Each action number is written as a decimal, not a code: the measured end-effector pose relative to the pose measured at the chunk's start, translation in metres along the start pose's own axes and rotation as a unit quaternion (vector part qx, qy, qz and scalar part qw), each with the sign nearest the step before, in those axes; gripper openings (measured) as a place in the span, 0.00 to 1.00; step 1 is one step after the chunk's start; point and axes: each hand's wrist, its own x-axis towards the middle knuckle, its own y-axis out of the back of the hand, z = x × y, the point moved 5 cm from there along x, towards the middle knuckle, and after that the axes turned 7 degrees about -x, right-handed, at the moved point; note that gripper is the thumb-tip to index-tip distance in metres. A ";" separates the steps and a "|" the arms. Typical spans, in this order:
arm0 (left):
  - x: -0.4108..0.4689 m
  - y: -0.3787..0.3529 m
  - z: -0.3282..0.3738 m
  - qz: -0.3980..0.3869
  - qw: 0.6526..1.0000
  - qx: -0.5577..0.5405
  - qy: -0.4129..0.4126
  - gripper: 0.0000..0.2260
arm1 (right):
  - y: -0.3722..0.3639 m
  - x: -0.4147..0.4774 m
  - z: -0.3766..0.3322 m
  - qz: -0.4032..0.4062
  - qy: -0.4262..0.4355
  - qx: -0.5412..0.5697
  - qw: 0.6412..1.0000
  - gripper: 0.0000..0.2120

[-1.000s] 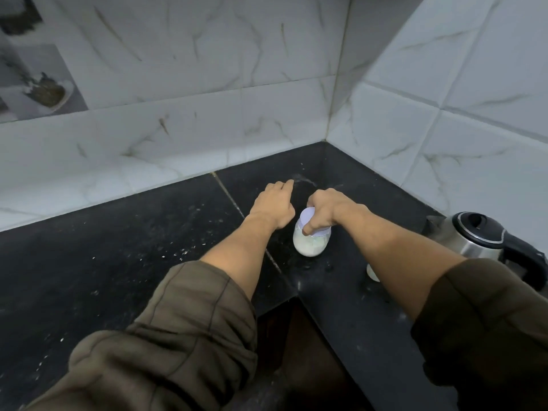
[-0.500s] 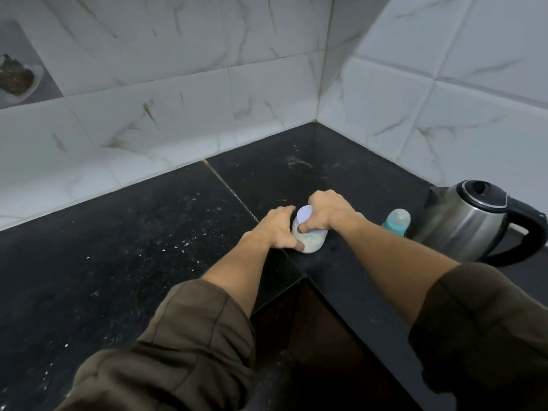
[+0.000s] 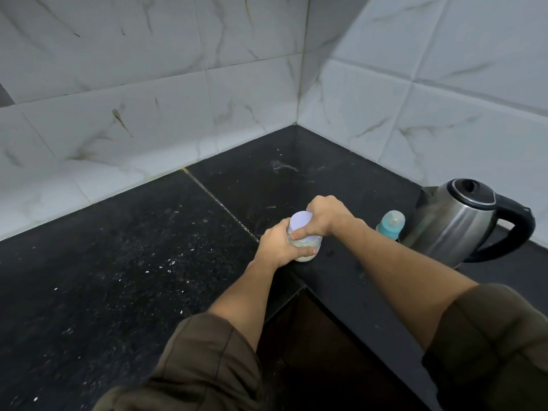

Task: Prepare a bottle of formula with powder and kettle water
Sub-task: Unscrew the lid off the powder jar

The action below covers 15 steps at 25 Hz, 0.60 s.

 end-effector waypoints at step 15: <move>0.008 0.003 0.005 -0.008 0.998 0.053 -0.018 0.34 | -0.003 0.003 -0.007 -0.105 0.170 -0.079 0.977 0.43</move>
